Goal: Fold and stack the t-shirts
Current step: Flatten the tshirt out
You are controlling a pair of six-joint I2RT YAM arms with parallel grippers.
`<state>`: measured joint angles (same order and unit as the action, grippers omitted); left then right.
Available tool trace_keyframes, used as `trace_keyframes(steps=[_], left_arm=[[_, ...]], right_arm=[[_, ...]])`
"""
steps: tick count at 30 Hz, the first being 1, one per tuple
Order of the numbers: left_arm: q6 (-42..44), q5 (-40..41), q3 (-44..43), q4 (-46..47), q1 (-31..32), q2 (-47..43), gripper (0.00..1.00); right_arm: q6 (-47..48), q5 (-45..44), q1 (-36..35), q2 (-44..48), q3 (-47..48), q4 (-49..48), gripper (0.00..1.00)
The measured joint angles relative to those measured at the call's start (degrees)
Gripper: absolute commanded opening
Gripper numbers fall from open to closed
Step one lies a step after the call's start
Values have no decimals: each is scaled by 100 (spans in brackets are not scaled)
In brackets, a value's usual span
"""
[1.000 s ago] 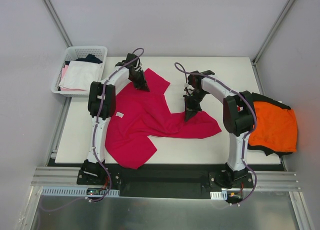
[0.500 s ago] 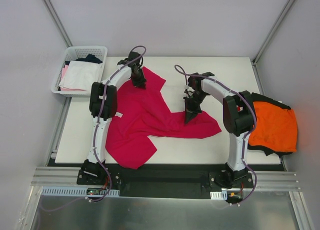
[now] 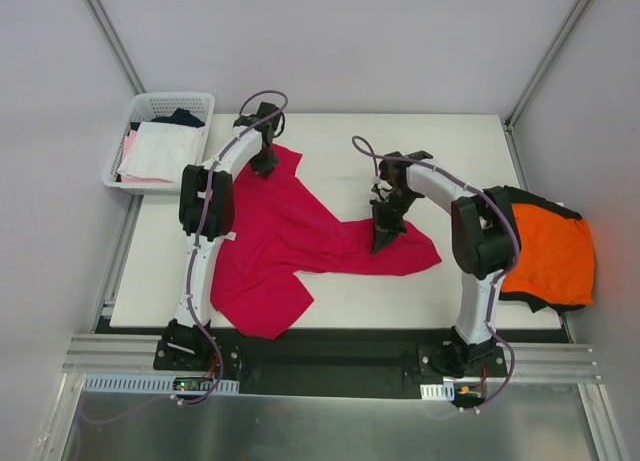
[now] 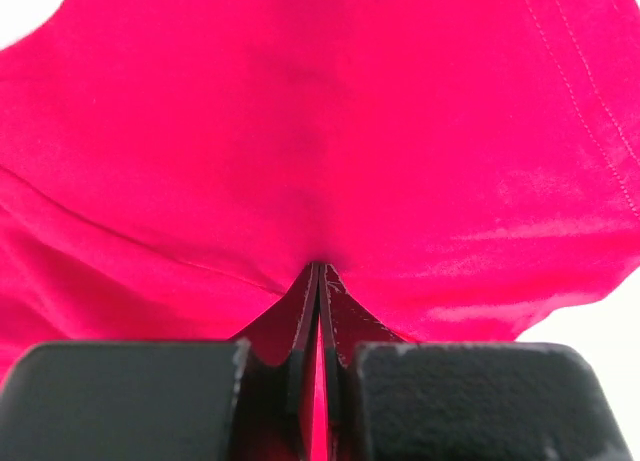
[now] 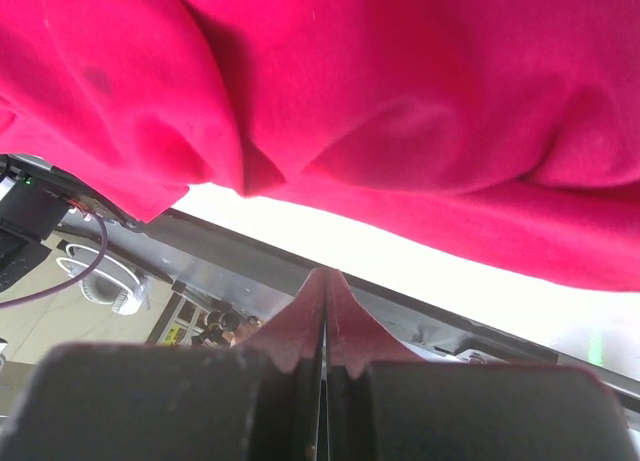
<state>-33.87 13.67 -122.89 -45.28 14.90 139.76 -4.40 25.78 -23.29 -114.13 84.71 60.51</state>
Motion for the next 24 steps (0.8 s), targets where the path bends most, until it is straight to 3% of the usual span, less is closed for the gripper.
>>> trace_keyframes(steps=[7,13,17,24], left_arm=[[-354,483,-192,-546,-98,87,0],[-654,433,-240,-874,-358,94,0],[-608,-111,-481,-883,-485,229,2],[-555,-1377,-1672,-623,-557,925,4]], right_arm=[[-9,-2,-4,155,-136,-74,1],[-26,-2,-15,205,-210,-103,1],[-52,-2,-33,219,-210,-138,1],[-90,-2,-138,229,-236,-184,1]])
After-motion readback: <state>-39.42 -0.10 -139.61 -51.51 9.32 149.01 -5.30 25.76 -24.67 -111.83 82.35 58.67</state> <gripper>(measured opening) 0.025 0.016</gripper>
